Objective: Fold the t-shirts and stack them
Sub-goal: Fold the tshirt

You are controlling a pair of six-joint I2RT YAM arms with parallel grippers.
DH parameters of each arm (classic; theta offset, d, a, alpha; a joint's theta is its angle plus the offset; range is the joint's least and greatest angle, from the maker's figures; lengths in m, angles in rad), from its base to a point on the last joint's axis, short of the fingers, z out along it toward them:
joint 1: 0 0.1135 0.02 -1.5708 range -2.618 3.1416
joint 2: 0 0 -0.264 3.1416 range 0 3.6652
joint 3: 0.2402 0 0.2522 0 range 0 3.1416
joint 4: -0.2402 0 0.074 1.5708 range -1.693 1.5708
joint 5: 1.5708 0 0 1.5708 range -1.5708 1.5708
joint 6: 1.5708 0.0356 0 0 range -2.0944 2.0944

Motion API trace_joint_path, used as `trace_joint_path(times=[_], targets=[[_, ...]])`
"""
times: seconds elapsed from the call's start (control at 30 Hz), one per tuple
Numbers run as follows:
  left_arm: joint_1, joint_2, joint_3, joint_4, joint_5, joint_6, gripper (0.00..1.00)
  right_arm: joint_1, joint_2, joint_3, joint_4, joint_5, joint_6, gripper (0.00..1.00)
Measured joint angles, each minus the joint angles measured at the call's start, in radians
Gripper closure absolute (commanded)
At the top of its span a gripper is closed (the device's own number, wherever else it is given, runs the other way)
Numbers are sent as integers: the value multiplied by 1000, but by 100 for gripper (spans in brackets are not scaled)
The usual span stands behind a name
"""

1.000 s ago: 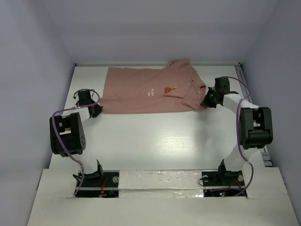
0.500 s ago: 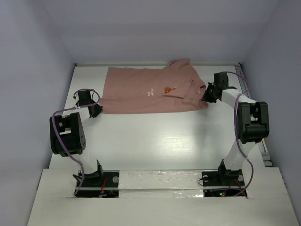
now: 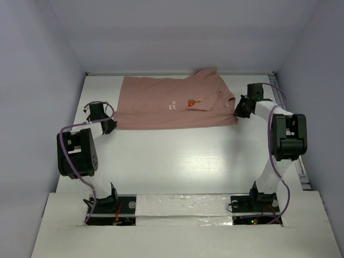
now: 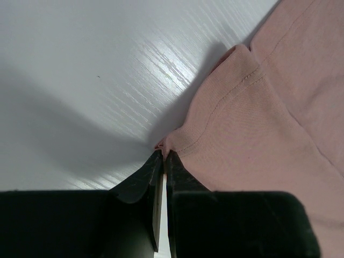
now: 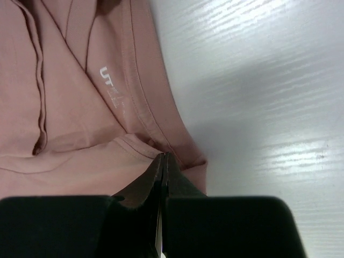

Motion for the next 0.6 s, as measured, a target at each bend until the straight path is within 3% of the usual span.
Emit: trace_joint_path(times=[0.07, 0.13, 0.27, 0.37, 0.5, 0.6], targets=[[0, 0, 0, 0, -1, 3, 100, 0, 15, 22, -8, 0, 1, 69], [0, 0, 0, 1, -3, 5, 100, -1, 23, 46, -10, -4, -3, 48], [0, 0, 0, 3, -5, 9, 100, -2, -24, 23, -3, -26, 7, 50], [0, 0, 0, 3, -5, 11, 100, -2, -131, -77, -7, -34, 21, 67], [0, 0, 0, 3, -5, 13, 100, -2, -267, -198, -8, -50, 58, 67], [0, 0, 0, 3, -5, 14, 100, -2, -282, -237, 1, -69, 82, 60]])
